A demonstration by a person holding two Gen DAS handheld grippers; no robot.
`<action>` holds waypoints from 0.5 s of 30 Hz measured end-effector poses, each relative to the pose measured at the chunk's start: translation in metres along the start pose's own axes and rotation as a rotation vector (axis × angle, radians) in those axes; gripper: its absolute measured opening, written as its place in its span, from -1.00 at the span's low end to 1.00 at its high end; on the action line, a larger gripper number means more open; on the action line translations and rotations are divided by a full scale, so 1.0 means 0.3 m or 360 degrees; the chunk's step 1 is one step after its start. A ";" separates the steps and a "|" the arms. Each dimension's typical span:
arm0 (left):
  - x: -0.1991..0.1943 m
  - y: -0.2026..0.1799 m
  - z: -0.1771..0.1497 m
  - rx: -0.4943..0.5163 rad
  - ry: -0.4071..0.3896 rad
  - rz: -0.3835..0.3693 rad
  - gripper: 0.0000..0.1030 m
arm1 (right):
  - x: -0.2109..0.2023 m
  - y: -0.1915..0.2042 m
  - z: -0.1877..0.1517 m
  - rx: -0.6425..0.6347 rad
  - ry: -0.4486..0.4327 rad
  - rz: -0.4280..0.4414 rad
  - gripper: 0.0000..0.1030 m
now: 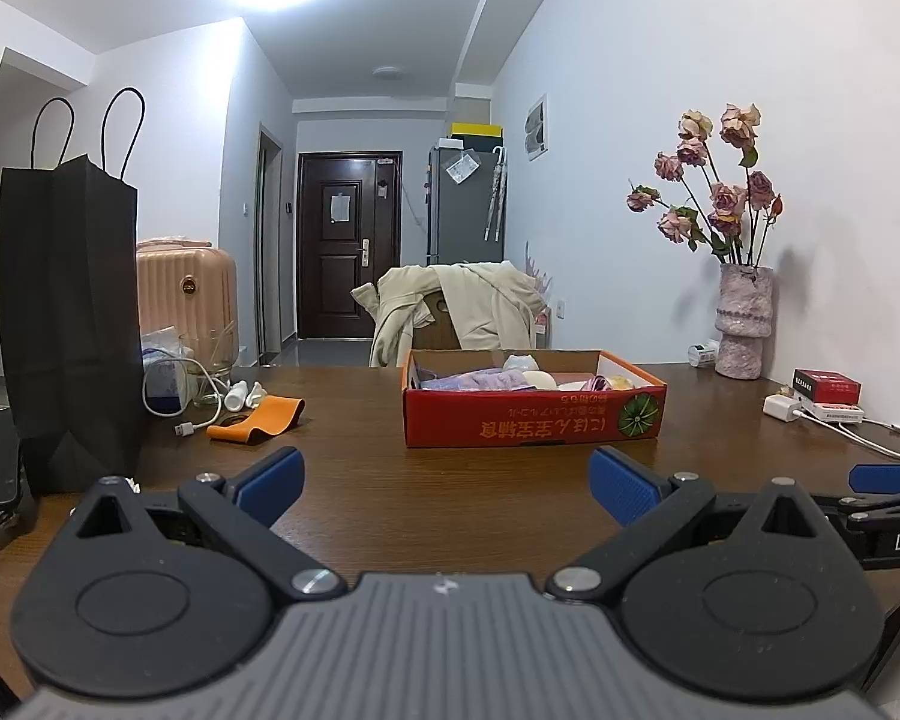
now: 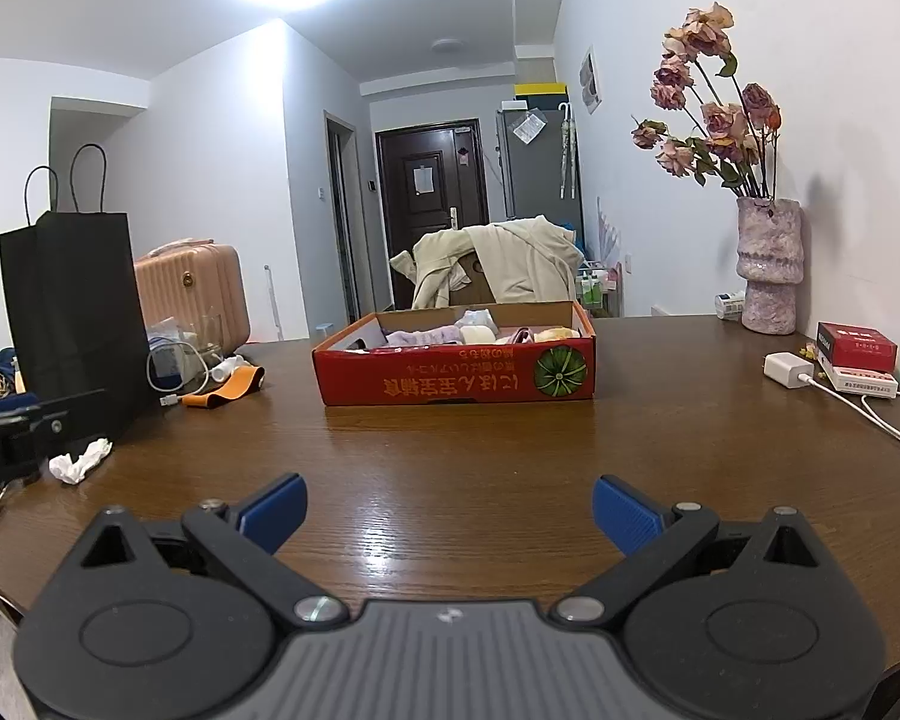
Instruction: Organize soft objects
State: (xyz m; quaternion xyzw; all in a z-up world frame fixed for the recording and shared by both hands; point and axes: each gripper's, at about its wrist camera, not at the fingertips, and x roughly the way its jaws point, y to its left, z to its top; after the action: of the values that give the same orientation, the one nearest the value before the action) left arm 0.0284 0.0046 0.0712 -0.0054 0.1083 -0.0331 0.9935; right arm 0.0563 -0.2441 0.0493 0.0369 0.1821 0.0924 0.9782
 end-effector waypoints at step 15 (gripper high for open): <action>-0.003 0.001 0.002 -0.0002 0.0004 0.0000 1.00 | -0.005 -0.006 -0.001 0.0000 0.0006 -0.0009 0.98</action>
State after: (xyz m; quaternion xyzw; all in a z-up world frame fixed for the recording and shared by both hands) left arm 0.0277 0.0051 0.0720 -0.0060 0.1096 -0.0331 0.9934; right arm 0.0551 -0.2461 0.0493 0.0362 0.1839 0.0896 0.9782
